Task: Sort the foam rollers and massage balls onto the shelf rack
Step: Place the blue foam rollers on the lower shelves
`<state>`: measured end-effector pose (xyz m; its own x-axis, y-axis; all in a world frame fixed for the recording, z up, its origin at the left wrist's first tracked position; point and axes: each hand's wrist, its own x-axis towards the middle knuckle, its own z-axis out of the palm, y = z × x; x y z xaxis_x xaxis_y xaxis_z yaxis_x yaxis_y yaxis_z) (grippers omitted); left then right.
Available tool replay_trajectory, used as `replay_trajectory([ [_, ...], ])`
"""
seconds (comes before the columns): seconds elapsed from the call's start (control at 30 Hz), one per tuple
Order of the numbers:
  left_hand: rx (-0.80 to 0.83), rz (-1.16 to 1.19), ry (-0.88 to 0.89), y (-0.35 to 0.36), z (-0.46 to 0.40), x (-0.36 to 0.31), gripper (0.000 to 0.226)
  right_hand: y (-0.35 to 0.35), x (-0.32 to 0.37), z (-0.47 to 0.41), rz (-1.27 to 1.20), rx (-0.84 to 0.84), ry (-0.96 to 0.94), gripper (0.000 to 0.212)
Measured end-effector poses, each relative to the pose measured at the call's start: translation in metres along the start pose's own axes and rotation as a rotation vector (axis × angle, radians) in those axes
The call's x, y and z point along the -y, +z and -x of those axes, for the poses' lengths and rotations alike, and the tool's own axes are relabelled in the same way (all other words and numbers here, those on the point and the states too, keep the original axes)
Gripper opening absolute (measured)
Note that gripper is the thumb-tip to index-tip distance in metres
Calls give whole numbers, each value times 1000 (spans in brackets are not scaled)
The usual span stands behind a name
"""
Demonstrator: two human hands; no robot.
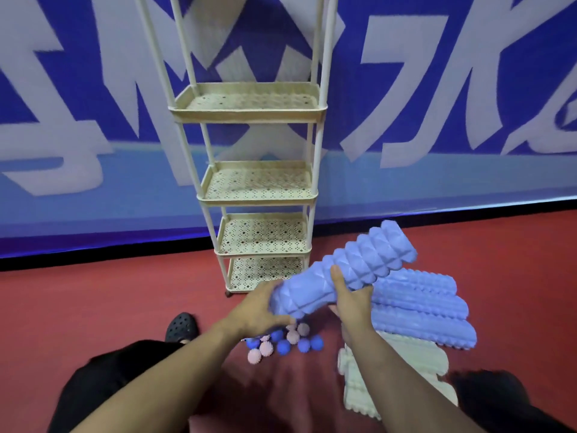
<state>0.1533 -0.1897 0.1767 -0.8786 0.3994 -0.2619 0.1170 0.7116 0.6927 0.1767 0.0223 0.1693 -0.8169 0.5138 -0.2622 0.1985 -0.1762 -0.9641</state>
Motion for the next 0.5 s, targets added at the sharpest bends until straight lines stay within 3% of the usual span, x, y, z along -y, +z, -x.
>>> replay_trajectory([
  [0.2, -111, -386, -6, -15, -5, 33, 115, 22, 3, 12, -227, 129, 182, 51],
  [0.33, -85, -506, -10, -24, -12, 44, 110, 24, -9, 8, -274, 180, 348, 47],
  [0.43, -79, -570, -27, -28, -14, 48, 102, 22, -16, 5, -161, 259, 391, 56],
  [0.5, -80, -594, -39, -31, -15, 55, 101, 18, -12, 4, 146, 303, 401, 55],
])
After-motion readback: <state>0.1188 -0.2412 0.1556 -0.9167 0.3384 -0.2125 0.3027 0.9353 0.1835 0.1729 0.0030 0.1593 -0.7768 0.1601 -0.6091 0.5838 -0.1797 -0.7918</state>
